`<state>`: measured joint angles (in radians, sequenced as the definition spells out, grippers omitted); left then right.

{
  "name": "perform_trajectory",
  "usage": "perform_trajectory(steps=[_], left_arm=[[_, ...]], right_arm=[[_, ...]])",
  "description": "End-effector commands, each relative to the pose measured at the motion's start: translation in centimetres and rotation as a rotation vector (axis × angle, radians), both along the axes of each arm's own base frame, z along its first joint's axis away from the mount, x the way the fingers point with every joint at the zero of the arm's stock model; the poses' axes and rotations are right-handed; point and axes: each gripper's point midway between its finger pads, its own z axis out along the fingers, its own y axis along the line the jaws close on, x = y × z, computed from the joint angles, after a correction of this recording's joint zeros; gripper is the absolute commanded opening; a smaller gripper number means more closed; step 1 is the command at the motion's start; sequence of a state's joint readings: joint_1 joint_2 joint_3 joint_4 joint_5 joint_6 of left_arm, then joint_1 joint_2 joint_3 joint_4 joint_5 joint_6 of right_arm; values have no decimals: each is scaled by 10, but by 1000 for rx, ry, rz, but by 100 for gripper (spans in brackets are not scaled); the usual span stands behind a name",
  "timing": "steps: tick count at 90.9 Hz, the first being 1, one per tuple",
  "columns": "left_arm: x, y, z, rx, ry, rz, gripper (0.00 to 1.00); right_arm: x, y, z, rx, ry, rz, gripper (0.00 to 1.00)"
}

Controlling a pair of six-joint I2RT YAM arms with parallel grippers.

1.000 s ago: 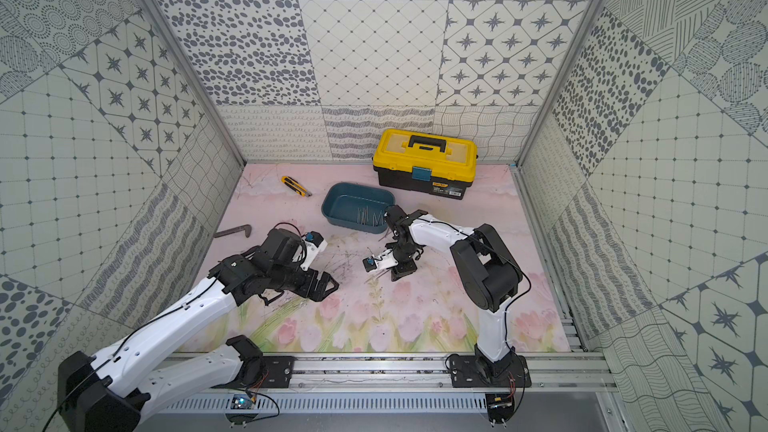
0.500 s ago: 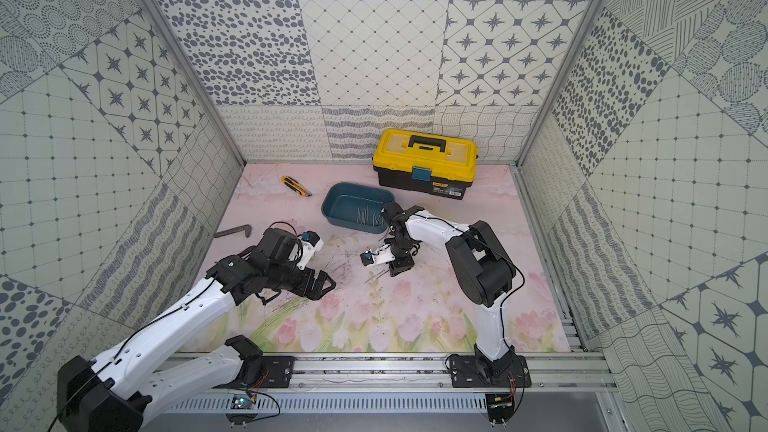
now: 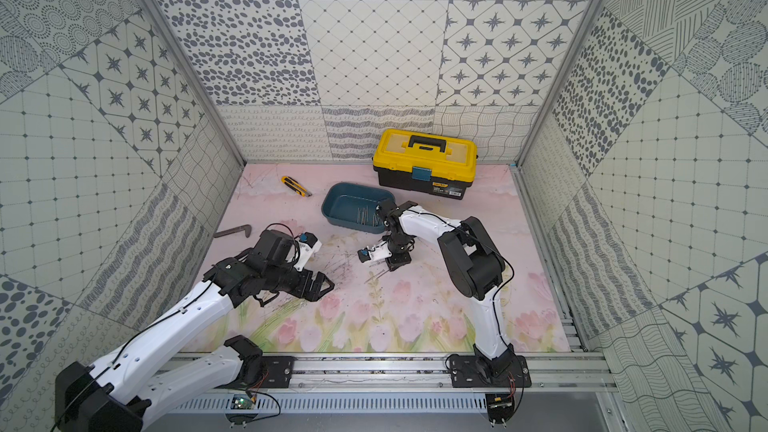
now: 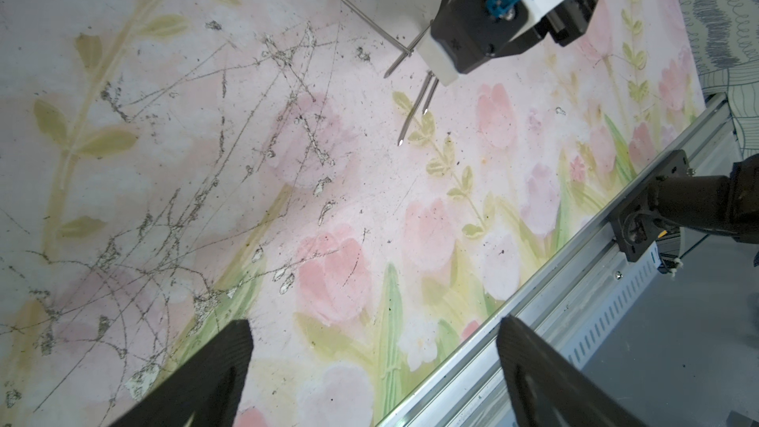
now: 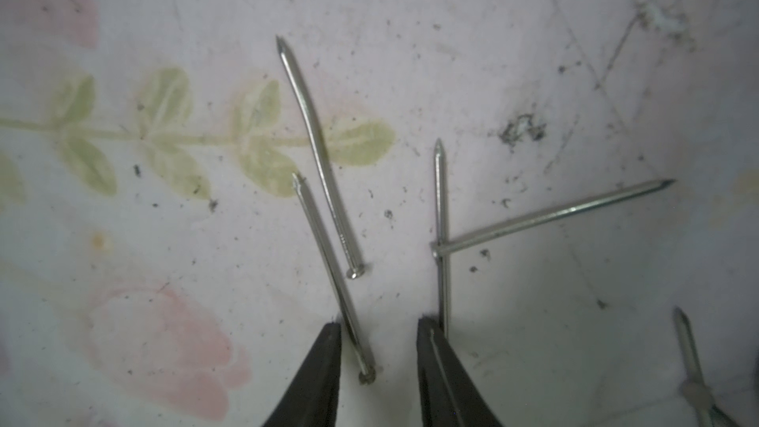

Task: Put the nails on the desktop into the storage box
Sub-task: Pick up the nail from the center of the board.

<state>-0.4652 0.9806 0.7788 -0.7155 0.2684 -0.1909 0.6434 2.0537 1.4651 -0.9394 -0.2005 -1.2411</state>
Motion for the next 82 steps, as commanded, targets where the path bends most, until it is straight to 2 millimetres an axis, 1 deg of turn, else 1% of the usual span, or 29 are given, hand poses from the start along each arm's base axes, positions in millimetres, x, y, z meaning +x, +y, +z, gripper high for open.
perform_trajectory(steps=[1, 8, 16, 17, 28, 40, 50, 57, 63, 69, 74, 82], left_arm=[[4, -5, 4, -32, -30, -27, 98], [4, -6, 4, -33, -23, -29, 98], [4, -5, 3, -30, -22, -25, 98], [5, -5, 3, -29, -22, -24, 98], [6, -4, 3, -24, -18, -12, 98], [7, -2, 3, -24, -16, 13, 98], [12, 1, 7, -37, -33, 55, 99], [20, 5, 19, -74, -53, 121, 99], [29, 12, 37, -128, -83, 214, 99], [40, 25, 58, -164, -130, 329, 99], [46, 42, 73, -178, -178, 441, 99], [52, 56, 93, -247, -196, 559, 99]], right_arm=[[-16, -14, -33, -119, 47, -4, 27], [-15, -14, -32, -119, 29, -10, 16], [-15, -17, -29, -117, 8, -13, 1], [-15, -17, -29, -117, 5, -13, 0], [-15, -18, -22, -90, -32, -30, 0], [-15, -15, -8, -44, -62, -40, 0], [-16, -13, 4, -5, -70, -53, 0], [-17, -6, 18, 60, -53, -87, 0], [-20, 2, 29, 125, -34, -118, 0], [-21, 10, 39, 191, -25, -160, 0], [-22, 16, 47, 244, -15, -194, 0], [-21, 23, 60, 313, 6, -274, 0]])
